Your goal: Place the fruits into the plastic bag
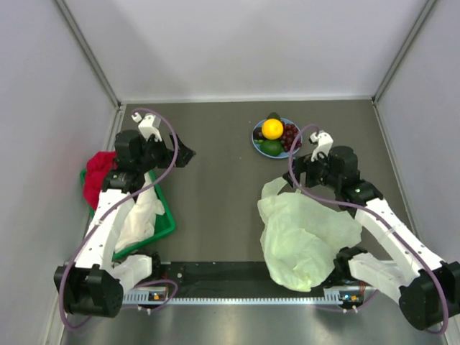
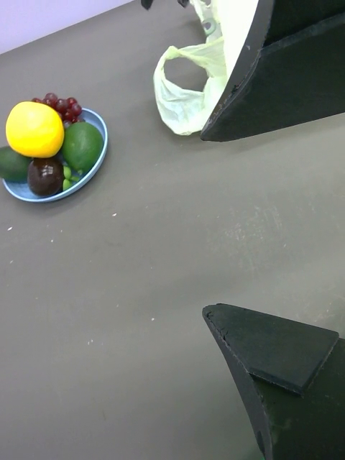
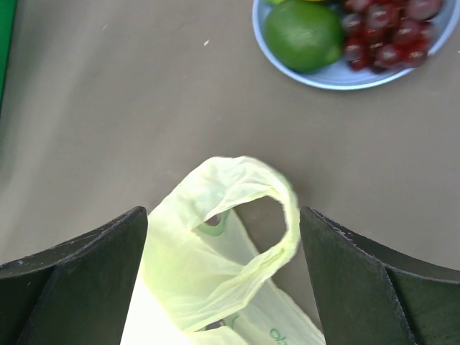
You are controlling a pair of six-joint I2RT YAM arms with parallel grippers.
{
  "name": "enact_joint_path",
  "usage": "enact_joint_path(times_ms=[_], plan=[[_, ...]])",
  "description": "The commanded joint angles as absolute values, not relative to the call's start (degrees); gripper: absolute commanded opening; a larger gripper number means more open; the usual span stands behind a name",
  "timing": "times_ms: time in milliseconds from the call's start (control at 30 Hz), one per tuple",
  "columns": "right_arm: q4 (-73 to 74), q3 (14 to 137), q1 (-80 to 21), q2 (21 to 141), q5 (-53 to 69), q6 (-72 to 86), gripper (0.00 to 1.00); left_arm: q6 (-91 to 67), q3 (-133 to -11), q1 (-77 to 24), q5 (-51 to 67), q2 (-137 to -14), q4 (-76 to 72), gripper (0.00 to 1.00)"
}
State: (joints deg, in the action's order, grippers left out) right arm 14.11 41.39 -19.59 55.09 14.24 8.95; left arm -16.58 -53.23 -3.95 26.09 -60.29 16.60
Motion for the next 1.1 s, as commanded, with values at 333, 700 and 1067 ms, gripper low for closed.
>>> enact_joint_path(times_ms=[333, 700, 1067], plan=[[21.4, 44.5, -35.9, 58.9, 1.9, 7.3, 0.85, -16.9, -53.8, -4.0, 28.4, -60.5, 13.6, 0.99], [21.4, 44.2, -36.5, 59.2, 1.9, 8.0, 0.52, -17.4, -53.8, -4.0, 28.3, -60.8, 13.6, 0.99], [20.7, 47.6, -37.0, 60.2, 1.7, 8.3, 0.06, -19.9, -53.5, -4.4, 31.5, -62.3, 11.7, 0.99]])
